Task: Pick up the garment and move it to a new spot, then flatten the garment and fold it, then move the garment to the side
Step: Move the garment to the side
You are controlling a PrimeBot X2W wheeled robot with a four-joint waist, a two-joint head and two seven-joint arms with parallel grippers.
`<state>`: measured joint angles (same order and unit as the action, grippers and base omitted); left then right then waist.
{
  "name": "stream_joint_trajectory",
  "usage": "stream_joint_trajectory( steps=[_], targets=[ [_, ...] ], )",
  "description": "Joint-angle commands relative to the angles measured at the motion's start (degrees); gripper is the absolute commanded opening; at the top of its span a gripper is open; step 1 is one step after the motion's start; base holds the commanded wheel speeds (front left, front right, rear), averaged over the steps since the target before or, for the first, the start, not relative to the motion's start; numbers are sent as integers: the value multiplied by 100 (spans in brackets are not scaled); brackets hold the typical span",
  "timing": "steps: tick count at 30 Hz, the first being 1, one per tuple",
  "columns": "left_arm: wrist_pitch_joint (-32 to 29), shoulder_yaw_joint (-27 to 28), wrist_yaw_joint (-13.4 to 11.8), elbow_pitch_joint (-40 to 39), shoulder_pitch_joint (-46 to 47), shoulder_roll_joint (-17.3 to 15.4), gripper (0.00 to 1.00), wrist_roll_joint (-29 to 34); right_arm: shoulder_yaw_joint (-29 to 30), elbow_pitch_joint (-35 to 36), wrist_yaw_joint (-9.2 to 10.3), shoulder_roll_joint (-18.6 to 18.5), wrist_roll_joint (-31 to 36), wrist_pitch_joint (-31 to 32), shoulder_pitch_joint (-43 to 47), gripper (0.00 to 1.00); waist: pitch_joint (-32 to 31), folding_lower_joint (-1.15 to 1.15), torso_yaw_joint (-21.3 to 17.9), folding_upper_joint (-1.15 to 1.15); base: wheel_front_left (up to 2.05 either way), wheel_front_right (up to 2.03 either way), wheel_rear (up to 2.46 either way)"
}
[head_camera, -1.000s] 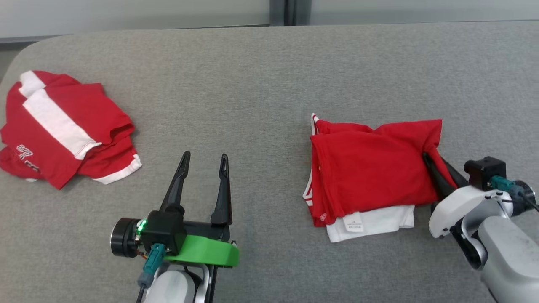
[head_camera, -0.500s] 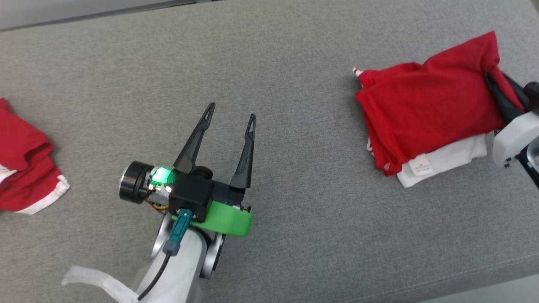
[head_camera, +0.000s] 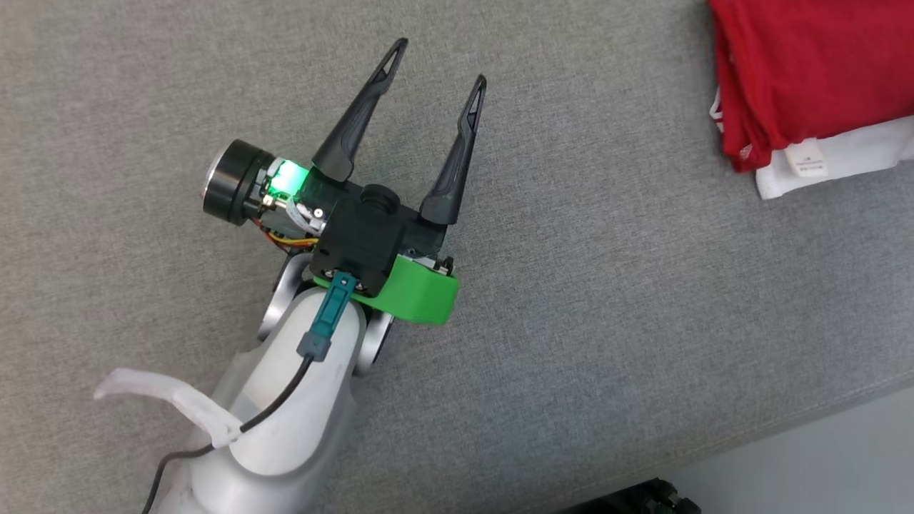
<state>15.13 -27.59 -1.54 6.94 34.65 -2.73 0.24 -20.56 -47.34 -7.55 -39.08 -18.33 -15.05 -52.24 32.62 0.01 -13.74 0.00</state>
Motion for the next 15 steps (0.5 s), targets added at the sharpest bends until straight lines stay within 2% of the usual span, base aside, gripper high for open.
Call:
stream_joint_trajectory(
  steps=[1, 12, 13, 14, 15],
  targets=[
    [-1, -17, -26, -27, 135, -42, 100, 27, 73, -71, 13, -17, 48, -16, -109, 0, 412, -1, -133, 0, 0, 0, 0],
    [-1, -157, -140, -82, 266, -37, 100, -97, 320, -334, 13, -296, 268, -16, -383, 0, 563, -1, 207, 0, 0, 0, 0],
    [-1, -163, -143, -88, 251, -35, 100, -109, 323, -356, 13, -306, 302, -16, -404, 33, 549, -1, 235, 0, 0, 0, 0],
    [-1, -167, -156, -95, 240, -35, 100, -122, 344, -382, 13, -319, 316, -16, -428, 100, 534, -1, 259, 0, 0, 0, 0],
    [-1, -163, -167, -105, 229, -35, 100, -140, 407, -407, 13, -309, 319, -16, -459, 100, 508, -1, 283, 0, 0, 0, 0]
  ],
)
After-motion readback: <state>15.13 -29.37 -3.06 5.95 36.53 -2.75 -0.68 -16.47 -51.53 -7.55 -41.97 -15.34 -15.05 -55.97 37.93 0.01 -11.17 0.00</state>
